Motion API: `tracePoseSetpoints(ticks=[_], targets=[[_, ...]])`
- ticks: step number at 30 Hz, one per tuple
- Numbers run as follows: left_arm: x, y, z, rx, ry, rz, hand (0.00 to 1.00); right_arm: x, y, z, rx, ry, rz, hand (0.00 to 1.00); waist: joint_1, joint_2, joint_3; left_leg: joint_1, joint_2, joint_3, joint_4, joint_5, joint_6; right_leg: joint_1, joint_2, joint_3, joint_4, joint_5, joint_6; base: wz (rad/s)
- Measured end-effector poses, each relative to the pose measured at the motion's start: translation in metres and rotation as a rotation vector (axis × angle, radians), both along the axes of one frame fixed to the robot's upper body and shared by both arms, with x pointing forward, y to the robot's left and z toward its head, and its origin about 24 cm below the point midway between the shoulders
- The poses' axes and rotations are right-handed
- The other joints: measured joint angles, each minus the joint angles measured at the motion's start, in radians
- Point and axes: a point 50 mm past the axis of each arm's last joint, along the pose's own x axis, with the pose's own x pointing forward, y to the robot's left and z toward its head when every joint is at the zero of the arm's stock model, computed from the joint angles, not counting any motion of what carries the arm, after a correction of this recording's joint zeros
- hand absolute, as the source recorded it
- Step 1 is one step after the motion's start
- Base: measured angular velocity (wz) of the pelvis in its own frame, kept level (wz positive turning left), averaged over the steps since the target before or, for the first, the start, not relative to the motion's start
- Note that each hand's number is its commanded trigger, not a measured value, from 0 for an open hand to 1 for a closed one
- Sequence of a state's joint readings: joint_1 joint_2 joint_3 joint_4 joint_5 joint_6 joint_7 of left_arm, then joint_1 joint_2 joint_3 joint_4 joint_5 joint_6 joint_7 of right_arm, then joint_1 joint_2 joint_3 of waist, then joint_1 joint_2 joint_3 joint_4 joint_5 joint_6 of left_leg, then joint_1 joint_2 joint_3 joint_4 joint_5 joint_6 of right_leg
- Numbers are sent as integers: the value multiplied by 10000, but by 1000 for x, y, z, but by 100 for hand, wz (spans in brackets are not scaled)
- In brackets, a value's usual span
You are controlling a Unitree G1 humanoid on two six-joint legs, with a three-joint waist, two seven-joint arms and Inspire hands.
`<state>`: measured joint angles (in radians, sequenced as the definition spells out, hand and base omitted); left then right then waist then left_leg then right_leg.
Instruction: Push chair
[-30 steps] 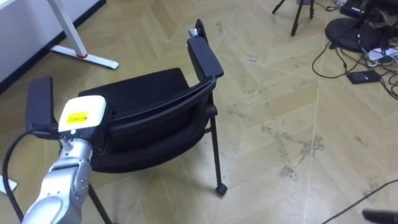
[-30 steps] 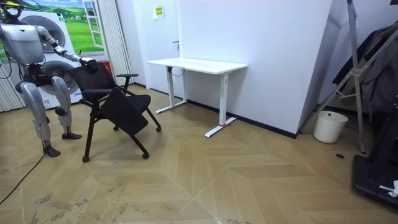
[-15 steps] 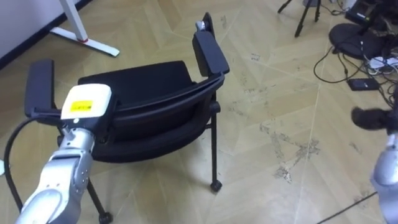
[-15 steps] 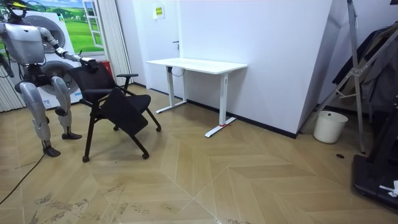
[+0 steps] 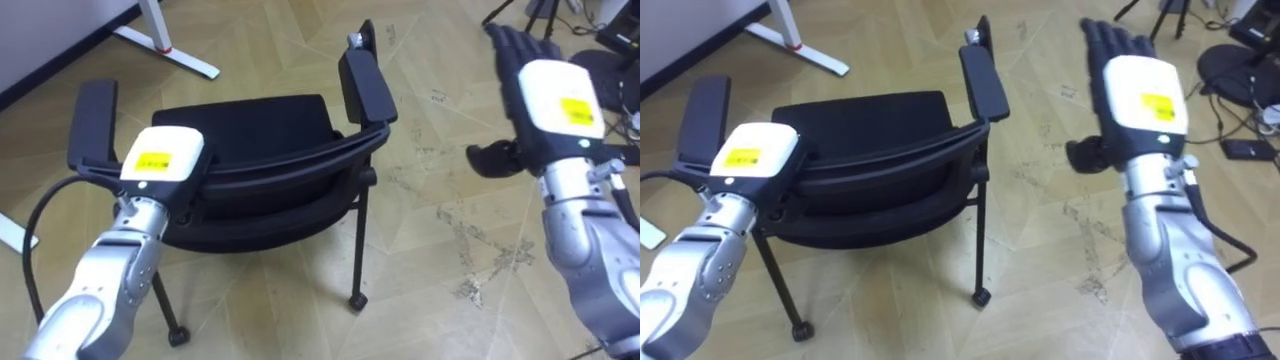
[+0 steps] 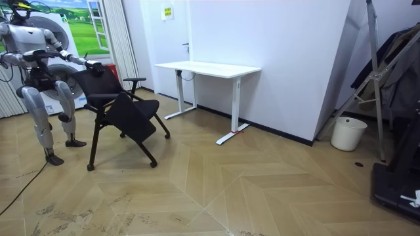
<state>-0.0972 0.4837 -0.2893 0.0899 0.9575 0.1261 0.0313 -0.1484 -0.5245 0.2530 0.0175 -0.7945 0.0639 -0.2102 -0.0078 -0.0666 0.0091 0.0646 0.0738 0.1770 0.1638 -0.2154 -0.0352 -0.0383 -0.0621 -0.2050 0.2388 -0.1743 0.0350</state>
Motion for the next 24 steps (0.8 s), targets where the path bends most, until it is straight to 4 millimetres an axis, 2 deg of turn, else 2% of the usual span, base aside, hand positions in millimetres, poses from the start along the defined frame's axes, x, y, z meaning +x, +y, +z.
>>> tracePoseSetpoints(ticks=[3, 7, 11, 14, 17, 18, 24], targets=[[2, -4, 2, -38, -89, -318, 100, -1, 6, -4, -548, 501, 443, 0, 128, -18, 12, -58, 13, -243, 2, 0, 0, 8, 21, -19, -17, 0, 0, 10], [2, -6, 3, -63, -137, -566, 100, 2, 11, -4, -1121, 961, 819, 0, 306, -28, 18, -44, 20, -282, 3, 0, 0, 25, 30, -4, -18, 0, 0, 0], [3, -8, 7, -4, -278, -955, 100, 1, 19, 0, -1531, 1270, 1522, 0, 377, -178, 93, -17, 47, -458, 0, 1, -1, 201, 42, -169, -49, -1, 1, 11], [4, -11, 8, 12, -328, -1182, 100, 4, 27, 8, -1619, 996, 2017, 0, 489, -210, 88, 14, 38, -524, 0, 1, -1, 196, 41, -154, -44, -1, 1, 6], [5, -12, 9, 32, -372, -1430, 100, 4, 32, 10, -1707, 902, 2395, 0, 609, -233, 72, 13, 31, -865, 5, 1, -2, 206, 49, -168, -22, -1, 1, 4], [5, -12, 10, 54, -380, -1516, 100, 4, 35, 9, -1729, 928, 2547, 0, 618, -234, 71, 14, 30, -1040, 10, 2, -2, 229, 53, -180, -12, -1, 1, 9], [3, -18, 7, 123, -240, -1923, 100, -2, 47, -6, -1866, 1494, 3212, 0, 701, -231, 71, 136, 34, -1263, 327, 3, -1, 433, 16, -88, 331, -2, -2, 12]])
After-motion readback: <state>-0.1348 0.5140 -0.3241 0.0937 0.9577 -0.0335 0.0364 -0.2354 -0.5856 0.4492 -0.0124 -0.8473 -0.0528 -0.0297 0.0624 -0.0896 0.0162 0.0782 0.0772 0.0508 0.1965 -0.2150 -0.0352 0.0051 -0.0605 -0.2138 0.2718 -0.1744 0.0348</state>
